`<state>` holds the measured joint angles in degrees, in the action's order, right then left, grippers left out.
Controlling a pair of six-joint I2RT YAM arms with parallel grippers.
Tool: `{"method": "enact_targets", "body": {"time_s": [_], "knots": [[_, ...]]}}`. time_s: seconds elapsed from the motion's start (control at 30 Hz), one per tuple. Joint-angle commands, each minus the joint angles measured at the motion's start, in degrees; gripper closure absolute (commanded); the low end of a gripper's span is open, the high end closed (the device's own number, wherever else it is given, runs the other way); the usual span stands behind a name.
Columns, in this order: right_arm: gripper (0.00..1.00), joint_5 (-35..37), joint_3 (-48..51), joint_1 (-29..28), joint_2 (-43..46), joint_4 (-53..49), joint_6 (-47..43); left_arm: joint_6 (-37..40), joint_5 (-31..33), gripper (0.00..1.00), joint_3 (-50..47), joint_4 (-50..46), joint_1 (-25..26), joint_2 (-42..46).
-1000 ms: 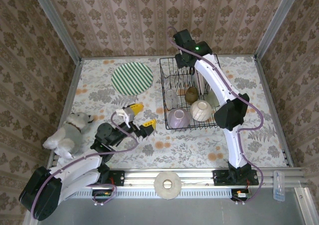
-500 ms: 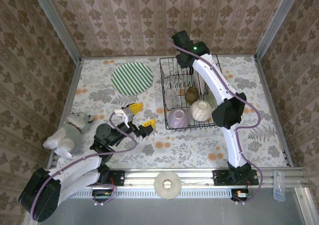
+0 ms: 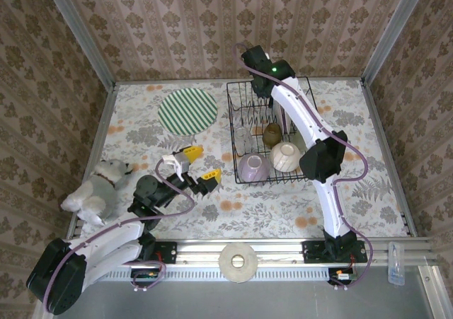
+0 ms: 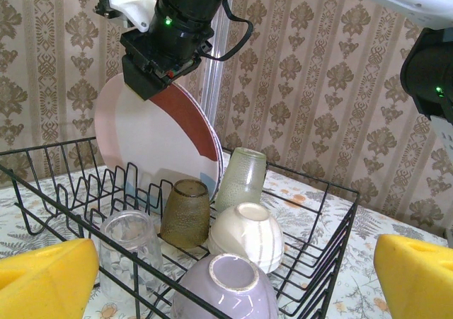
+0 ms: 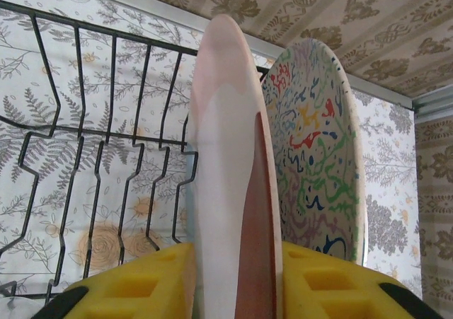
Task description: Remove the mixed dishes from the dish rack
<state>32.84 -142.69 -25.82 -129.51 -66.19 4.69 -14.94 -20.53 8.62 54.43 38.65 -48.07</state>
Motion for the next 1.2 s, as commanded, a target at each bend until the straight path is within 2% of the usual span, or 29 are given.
{"method": "enact_targets", "body": {"time_s": [0.0,0.53,1.17], "knots": [[0.71,2.49,-1.37,-0.28,-1.67,-2.67,0.39,-0.17,0.28,0.00,-0.27,0.50,0.46,1.15],[1.00,4.02,-1.34,-0.81,0.24,-2.73,0.89,-0.24,1.00,0.00,-0.27,-0.12,0.52,1.54],[1.00,11.67,-1.34,-2.31,5.66,0.46,-1.52,-0.38,1.46,0.00,-0.34,-0.66,0.47,2.02]]}}
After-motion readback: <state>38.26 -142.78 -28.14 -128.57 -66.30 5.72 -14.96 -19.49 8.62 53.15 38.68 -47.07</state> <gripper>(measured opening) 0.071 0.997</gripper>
